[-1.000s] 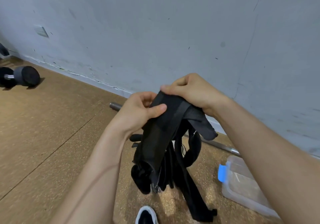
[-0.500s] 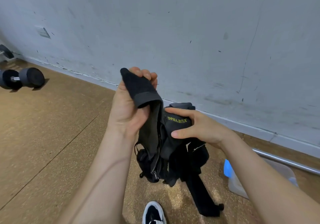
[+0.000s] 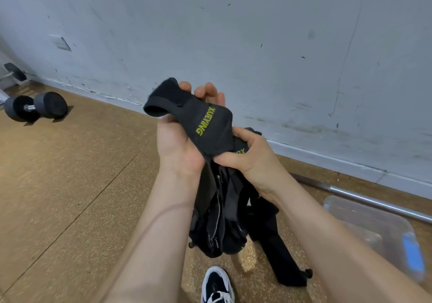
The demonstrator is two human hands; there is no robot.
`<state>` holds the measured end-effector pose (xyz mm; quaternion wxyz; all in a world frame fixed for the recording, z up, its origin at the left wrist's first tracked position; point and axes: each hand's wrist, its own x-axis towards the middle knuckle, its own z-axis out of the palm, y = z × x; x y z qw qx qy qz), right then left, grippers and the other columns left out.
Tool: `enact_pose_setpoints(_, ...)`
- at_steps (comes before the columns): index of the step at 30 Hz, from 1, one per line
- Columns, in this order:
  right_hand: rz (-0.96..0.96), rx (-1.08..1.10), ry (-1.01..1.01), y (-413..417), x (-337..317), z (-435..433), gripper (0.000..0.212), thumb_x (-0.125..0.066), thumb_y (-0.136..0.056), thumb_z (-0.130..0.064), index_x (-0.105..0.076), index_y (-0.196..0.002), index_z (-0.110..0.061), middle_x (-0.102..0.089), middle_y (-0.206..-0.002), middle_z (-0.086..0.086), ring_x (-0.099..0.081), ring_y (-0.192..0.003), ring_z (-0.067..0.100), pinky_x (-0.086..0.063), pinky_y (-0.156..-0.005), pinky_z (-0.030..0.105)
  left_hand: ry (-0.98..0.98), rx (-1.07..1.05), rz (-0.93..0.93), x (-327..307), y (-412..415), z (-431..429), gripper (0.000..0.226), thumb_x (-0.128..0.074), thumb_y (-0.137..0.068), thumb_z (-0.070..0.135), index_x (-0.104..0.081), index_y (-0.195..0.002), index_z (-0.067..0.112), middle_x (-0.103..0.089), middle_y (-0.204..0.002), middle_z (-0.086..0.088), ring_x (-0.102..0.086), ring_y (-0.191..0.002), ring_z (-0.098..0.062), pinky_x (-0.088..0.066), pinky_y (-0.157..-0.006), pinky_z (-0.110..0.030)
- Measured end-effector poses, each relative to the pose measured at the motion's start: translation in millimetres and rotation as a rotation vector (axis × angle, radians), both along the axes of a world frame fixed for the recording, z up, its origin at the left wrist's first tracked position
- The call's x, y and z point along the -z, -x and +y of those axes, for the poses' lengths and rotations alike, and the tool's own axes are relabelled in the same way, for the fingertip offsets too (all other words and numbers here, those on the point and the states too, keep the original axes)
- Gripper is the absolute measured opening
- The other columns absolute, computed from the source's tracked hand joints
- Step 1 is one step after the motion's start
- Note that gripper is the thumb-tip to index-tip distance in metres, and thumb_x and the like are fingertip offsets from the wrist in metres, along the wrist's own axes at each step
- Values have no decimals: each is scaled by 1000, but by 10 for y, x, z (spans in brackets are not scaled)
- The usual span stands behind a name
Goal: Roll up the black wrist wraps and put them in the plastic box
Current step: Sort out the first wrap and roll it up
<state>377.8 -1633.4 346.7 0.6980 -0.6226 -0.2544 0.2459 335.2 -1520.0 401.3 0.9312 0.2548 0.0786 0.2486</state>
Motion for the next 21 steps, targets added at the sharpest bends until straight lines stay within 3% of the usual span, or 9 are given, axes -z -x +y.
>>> enact_pose_setpoints(1, -4, 71, 17, 5, -6, 5, 32, -72, -76, 4, -73, -99, -18, -76, -85, -4, -70, -77, 10, -55, -71, 25, 81, 31, -28, -20, -31, -11, 10, -59, -81, 6, -66, -80, 14, -57, -77, -4, -60, -77, -19, -47, -90, -34)
enact_pose_setpoints(3, -7, 178, 72, -3, 0, 15, 21, -66, -77, 4, -74, -85, -14, -71, -70, -3, -62, -63, 10, -47, -60, 23, 35, -49, 88, 22, -71, 52, 21, -56, -80, 2, -65, -93, 15, -60, -79, -3, -58, -71, -15, -49, -79, -26)
enact_pose_setpoints(8, -287, 419, 409, -239, 183, -98, 5, -68, -74, -14, -68, -78, -11, -66, -65, 0, -61, -65, 19, -46, -59, 34, -699, -241, 473, 16, -14, 48, 28, -45, -101, 1, -71, -103, 13, -71, -79, 3, -69, -70, -7, -54, -60, -21)
enact_pose_setpoints(11, -362, 523, 516, -432, 288, -245, 5, -67, -74, -15, -63, -71, -14, -61, -61, -3, -56, -63, 18, -41, -58, 32, -802, -166, 609, -40, 58, 55, 32, -44, -103, 7, -71, -91, 19, -63, -67, -3, -61, -59, -18, -49, -52, -24)
enact_pose_setpoints(15, -494, 437, 656, -597, 437, -322, 24, -66, -79, -18, -49, -63, -21, -52, -58, -6, -51, -64, 22, -38, -56, 33, -718, -89, 526, -153, 102, -25, 23, -52, -101, 16, -69, -86, 22, -52, -53, 3, -52, -47, -12, -45, -46, -20)
enact_pose_setpoints(18, -600, 399, 701, -747, 479, -286, 21, -62, -84, -17, -49, -68, -23, -51, -60, -9, -51, -66, 21, -29, -51, 27, -549, -6, 355, -228, 129, -121, 13, -70, -84, 34, -74, -83, 22, -54, -59, -5, -57, -56, -20, -49, -57, -28)
enact_pose_setpoints(21, -592, 378, 726, -921, 418, -249, 13, -59, -85, -13, -61, -76, -21, -63, -71, -3, -61, -76, 25, -36, -54, 28, -579, 111, 212, -212, 164, -174, 10, -75, -73, 16, -77, -83, 20, -64, -63, -10, -62, -56, -23, -53, -59, -30)
